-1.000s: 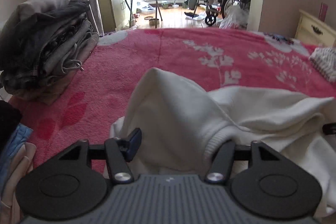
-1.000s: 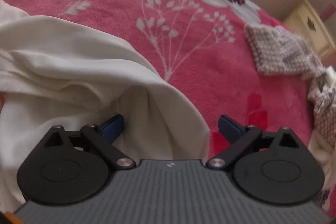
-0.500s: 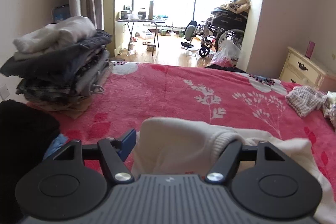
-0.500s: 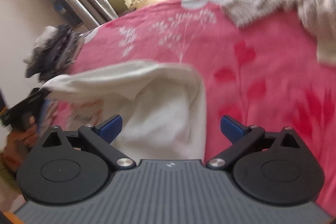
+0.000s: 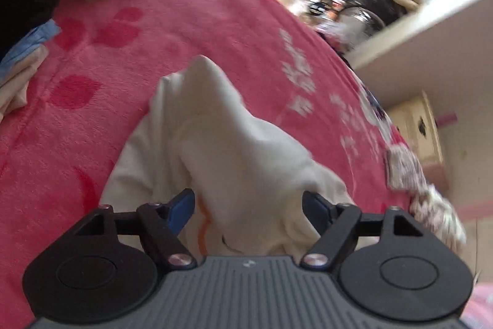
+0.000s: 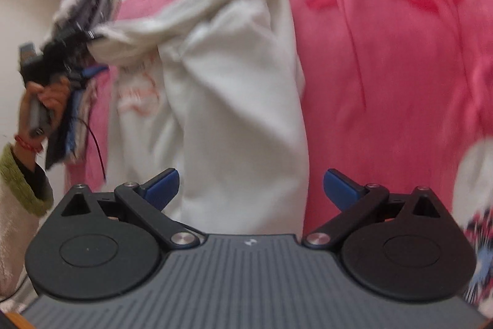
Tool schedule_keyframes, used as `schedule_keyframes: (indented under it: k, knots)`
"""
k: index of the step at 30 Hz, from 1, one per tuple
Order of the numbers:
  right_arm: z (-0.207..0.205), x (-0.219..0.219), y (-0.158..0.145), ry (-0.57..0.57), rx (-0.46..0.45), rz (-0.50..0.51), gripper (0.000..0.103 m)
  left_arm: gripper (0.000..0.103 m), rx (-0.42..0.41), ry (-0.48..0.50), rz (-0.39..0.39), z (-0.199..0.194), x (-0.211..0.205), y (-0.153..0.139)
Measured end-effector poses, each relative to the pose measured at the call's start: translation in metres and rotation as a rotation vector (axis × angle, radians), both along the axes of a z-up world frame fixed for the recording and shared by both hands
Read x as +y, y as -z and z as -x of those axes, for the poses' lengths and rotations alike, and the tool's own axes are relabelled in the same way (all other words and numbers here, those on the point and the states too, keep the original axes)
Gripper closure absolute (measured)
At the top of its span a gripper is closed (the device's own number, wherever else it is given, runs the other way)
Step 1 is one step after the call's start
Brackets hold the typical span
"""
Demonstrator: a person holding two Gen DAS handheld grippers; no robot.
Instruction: Fold clothes
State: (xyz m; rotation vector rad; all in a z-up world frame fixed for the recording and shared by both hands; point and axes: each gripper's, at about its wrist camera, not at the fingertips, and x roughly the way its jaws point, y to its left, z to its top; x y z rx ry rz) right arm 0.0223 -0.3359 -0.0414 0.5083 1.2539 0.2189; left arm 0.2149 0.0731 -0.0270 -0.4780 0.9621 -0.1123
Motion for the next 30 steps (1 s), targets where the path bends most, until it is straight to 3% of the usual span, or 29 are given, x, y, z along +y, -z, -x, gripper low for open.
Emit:
schedule_keyframes:
  k: [1, 2, 5, 8, 12, 15, 17, 20, 26, 30]
  knots:
    - [0.004, 0.003, 0.006, -0.003, 0.025, 0.012, 0.003, 0.025, 0.023, 0.0, 0.028, -0.002, 0.001, 0.001]
    - [0.008, 0.005, 0.012, -0.003, 0.047, 0.026, 0.003, 0.025, -0.001, 0.024, 0.0, 0.005, -0.003, -0.003]
    - [0.018, 0.008, 0.029, 0.001, 0.096, 0.049, 0.003, 0.023, -0.145, 0.131, -0.163, 0.038, -0.023, -0.026]
    - [0.028, 0.01, 0.043, 0.004, 0.156, 0.01, 0.003, 0.017, -0.299, 0.208, -0.328, 0.073, -0.044, -0.042]
    - [0.044, 0.018, 0.059, -0.012, 0.204, -0.017, 0.005, 0.015, -0.407, 0.267, -0.371, 0.117, -0.06, -0.053]
    - [0.056, 0.028, 0.069, -0.024, 0.212, -0.001, 0.014, 0.014, -0.396, 0.381, -0.313, 0.147, -0.078, -0.045]
    - [0.063, 0.033, 0.072, -0.035, 0.201, 0.02, 0.029, 0.014, -0.38, 0.487, -0.292, 0.166, -0.097, -0.035]
    - [0.065, 0.027, 0.065, -0.016, 0.171, 0.011, 0.041, 0.014, -0.331, 0.656, -0.264, 0.193, -0.126, -0.016]
    - [0.067, -0.022, 0.049, 0.185, 0.153, -0.234, 0.034, 0.015, -0.224, 0.963, -0.311, 0.252, -0.18, 0.029]
    - [0.079, -0.031, 0.058, 0.235, 0.236, -0.273, 0.033, 0.015, -0.237, 1.031, -0.352, 0.284, -0.185, 0.039]
